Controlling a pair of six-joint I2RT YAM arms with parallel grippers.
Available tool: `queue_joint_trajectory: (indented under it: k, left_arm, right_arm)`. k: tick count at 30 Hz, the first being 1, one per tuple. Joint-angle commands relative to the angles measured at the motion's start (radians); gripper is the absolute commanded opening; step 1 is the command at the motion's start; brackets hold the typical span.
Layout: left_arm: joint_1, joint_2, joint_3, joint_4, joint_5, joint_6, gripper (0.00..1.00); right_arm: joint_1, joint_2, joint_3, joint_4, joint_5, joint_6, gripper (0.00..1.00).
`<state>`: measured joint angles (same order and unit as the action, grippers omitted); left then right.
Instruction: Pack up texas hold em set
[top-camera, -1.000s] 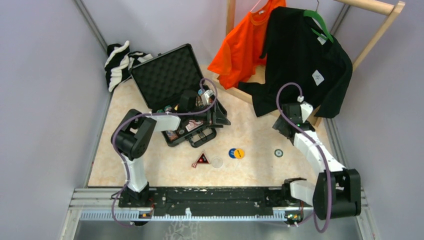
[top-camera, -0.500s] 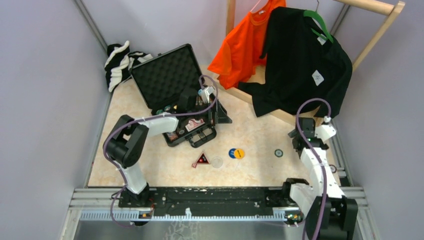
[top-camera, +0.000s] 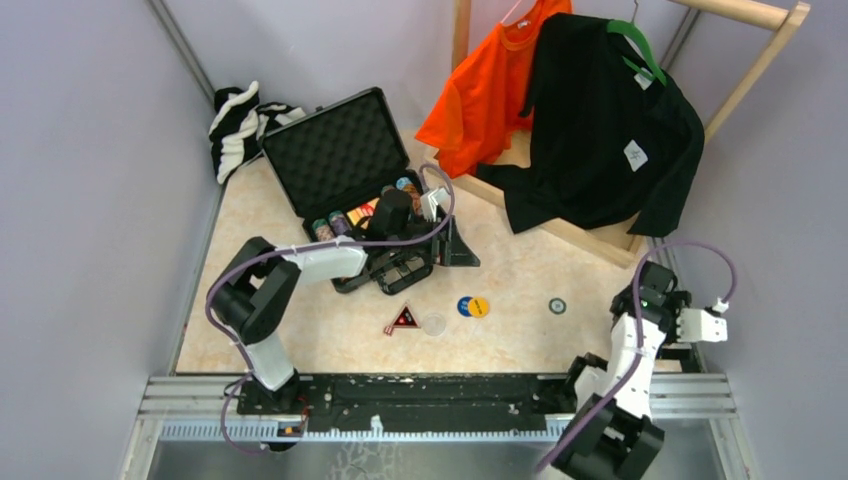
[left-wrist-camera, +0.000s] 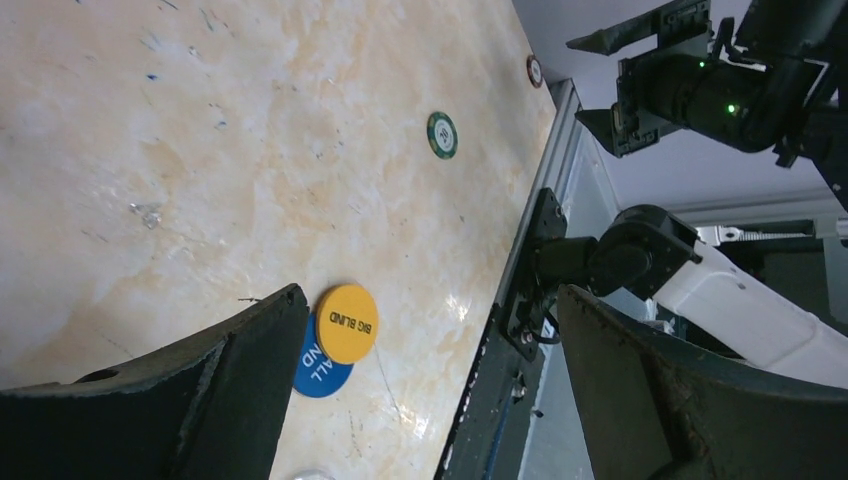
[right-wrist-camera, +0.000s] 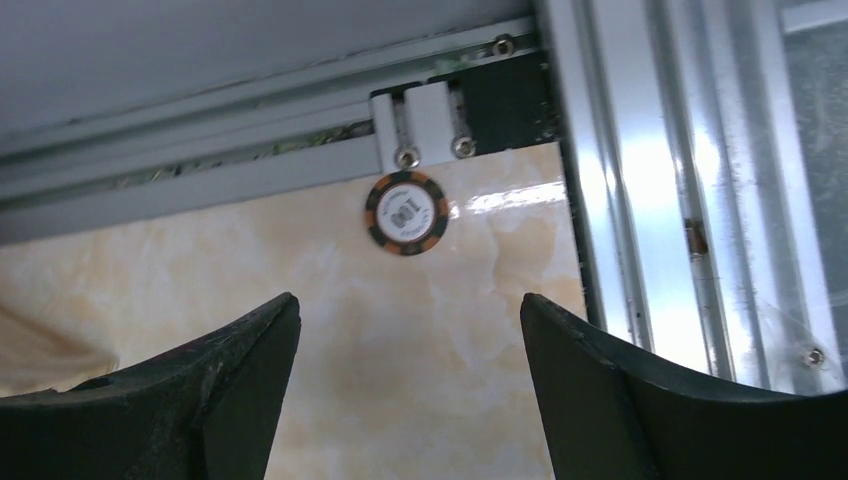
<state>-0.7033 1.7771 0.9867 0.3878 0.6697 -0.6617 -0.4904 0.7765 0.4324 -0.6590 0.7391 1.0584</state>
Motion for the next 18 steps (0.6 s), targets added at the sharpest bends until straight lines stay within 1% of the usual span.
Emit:
queue_joint_trajectory:
  k: [1,5,9,15,18]
  left_arm:
    - [-0.029,-0.066,-0.043,0.037,-0.006,0.0,0.99]
    - [-0.055,-0.102,-0.082,0.051,-0.024,0.001,0.99]
    - [-0.088,-0.117,-0.122,0.082,-0.036,-0.003,0.99]
    - [-0.108,-0.104,-0.125,0.097,-0.013,-0.004,0.99]
    - [-0.109,-0.107,-0.126,0.089,-0.024,0.011,0.99]
  right_arm:
    - [-0.117,0.014,0.019,0.009,0.025,0.041,0.81]
    - [-0.199,0.003,0.009,0.06,0.004,0.018,0.82]
    - [-0.215,0.019,0.014,0.085,0.021,0.026,0.82]
    - [-0.232,0.146,0.03,0.153,-0.02,0.045,0.82]
    - [-0.235,0.22,0.05,0.184,-0.031,0.047,0.81]
